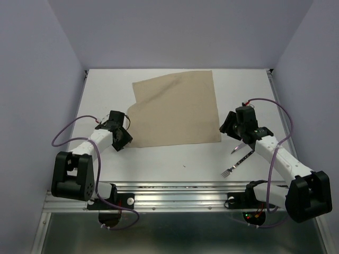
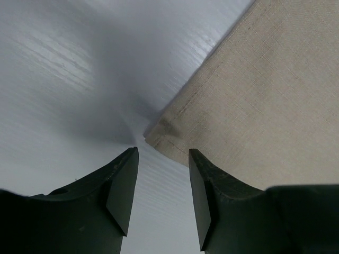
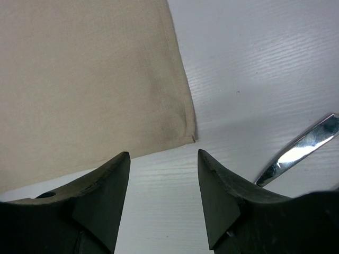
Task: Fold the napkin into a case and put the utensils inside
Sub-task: Flatten out the crumpled napkin at the center of the board.
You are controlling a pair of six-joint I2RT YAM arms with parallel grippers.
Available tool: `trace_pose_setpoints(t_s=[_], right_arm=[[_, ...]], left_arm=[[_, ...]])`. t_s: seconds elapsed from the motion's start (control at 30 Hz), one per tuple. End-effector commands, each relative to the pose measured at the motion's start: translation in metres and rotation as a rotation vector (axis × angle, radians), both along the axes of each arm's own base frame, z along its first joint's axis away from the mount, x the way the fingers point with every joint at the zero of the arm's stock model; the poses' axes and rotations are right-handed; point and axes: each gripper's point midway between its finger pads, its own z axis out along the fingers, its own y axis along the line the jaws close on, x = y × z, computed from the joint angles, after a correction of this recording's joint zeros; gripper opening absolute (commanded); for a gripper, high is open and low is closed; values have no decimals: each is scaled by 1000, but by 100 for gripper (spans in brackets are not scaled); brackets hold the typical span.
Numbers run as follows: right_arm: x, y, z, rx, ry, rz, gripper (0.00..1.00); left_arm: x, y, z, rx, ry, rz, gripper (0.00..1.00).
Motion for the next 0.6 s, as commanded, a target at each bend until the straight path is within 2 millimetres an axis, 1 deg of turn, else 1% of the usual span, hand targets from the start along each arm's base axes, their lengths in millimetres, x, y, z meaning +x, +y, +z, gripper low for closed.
trace_pose_setpoints(t_s=[0.0,0.1,0.23,0.37,0.4,0.53,0.57], right_arm=[[3,0,10,14,-31,0,59],[0,-2,8,13,-28,-6,59],[-1,-1,6,18,-21,-6,59],[-2,-1,4,14,-11,-7,59],[-2,-2,3,12,-10,-7,59],[-4,-2,-1,11,2,-5,59],[-5,-2,-1,11,5,-4,59]], left_arm=[[8,6,-5,28,-12,34,54],[5,11,-13,56,8,42,54],[6,12,-23,71,25,41,54],[5,13,-32,81,50,46,50],[6,13,-34,83,52,43,47],[9,14,-37,91,54,49,41],[10,14,-37,93,53,44,38]])
